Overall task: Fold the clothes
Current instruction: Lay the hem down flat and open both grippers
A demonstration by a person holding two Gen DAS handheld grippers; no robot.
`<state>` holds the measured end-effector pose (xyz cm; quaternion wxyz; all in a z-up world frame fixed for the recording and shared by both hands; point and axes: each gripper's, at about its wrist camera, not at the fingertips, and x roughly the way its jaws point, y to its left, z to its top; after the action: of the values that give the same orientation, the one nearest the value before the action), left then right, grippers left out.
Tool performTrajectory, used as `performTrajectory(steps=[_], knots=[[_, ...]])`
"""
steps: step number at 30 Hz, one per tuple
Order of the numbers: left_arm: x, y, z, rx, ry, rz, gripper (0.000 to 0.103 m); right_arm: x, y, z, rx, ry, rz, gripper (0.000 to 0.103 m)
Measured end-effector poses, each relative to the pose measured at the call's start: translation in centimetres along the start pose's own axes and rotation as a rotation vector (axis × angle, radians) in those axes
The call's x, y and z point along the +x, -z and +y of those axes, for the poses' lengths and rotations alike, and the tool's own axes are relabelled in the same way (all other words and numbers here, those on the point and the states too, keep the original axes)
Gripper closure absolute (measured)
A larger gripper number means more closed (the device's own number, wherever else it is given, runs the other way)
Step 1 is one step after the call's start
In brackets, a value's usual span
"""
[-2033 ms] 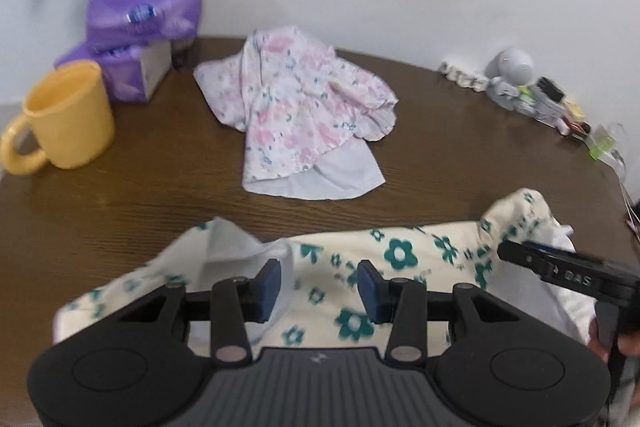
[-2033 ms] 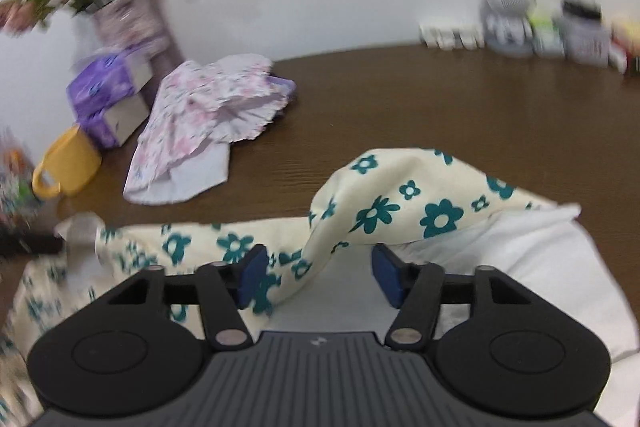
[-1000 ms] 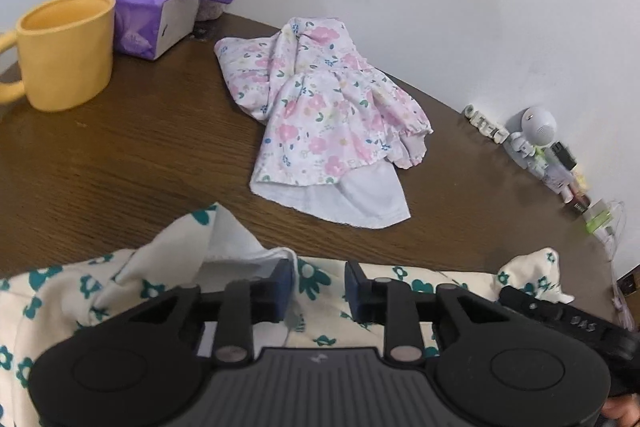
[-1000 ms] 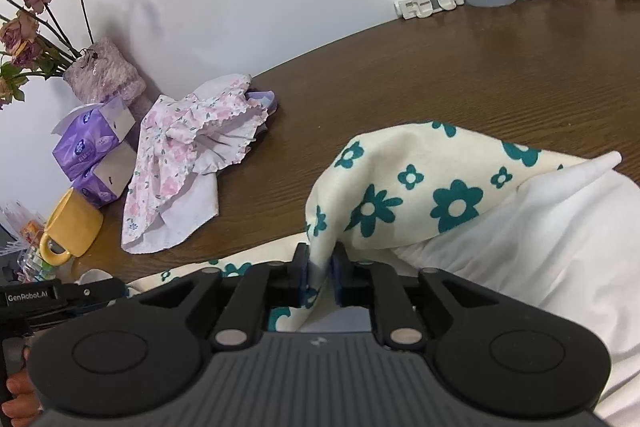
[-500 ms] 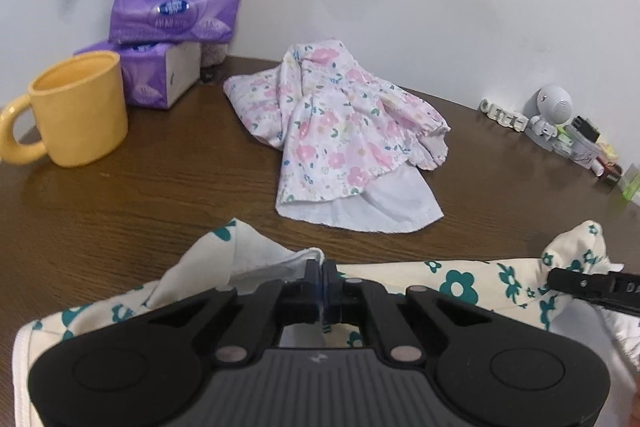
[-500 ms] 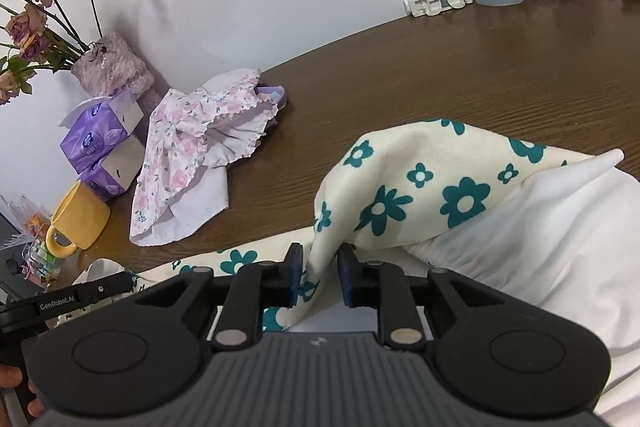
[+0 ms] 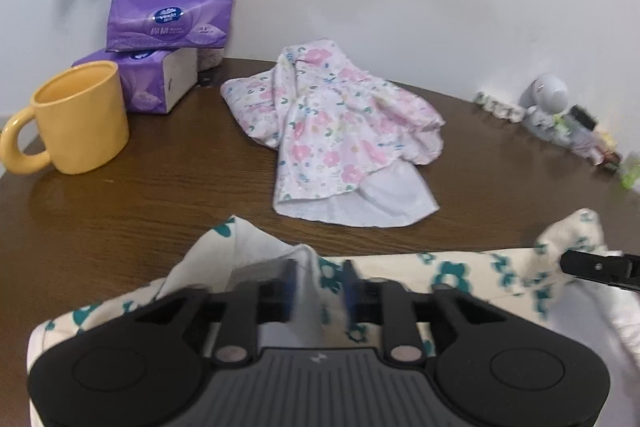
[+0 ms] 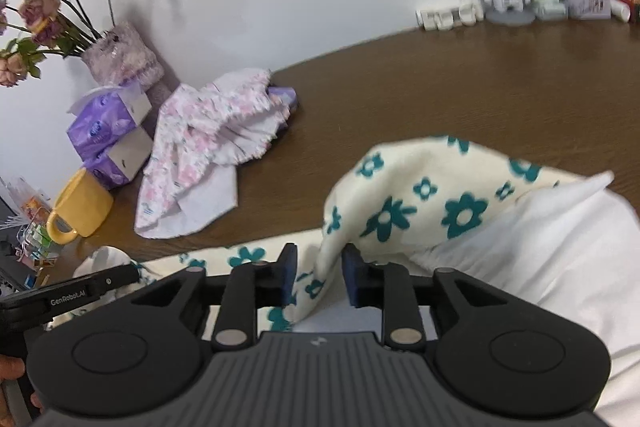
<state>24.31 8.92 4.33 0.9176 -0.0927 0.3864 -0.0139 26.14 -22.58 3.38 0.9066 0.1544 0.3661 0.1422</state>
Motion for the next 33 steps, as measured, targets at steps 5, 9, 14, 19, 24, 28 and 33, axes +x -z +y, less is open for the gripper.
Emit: performTrajectory(steps=[5,9,14,19,24,28,33], knots=[[-4.1,0.7,-0.6,0.054,0.034,0.012,0.054,-3.8,0.8,1.5,-0.083,-0.06,0.024,0.06],[-7.2,3.3,-1.4,0.19,0.012,0.021,0.054,-7.0,3.1,2.3,-0.161,-0.078,0.041,0.06],[-9.3,8.0,-2.3,0.314,0.012,0.071,0.058,-9.2,7.3,3.2,-0.224,-0.103,0.124,0.06],[-11.5,11.5,-2.1,0.294,0.062,0.116,0.066,-10.6,10.8,3.9,-0.263,-0.088,0.175,0.06],[-14.5,14.3,-1.8,0.289,0.113,0.123,0.059,-12.9,13.0,3.5,-0.303,-0.055,0.182,0.06],[-14.7,15.8,-1.9,0.307,0.163,0.155,0.058,-13.7,14.4,3.2,-0.333,-0.057,0.203,0.06],[-14.2,16.3,-2.8,0.373,0.168,0.191,0.055,-14.1,15.4,4.3,-0.448,-0.051,0.255,0.054]])
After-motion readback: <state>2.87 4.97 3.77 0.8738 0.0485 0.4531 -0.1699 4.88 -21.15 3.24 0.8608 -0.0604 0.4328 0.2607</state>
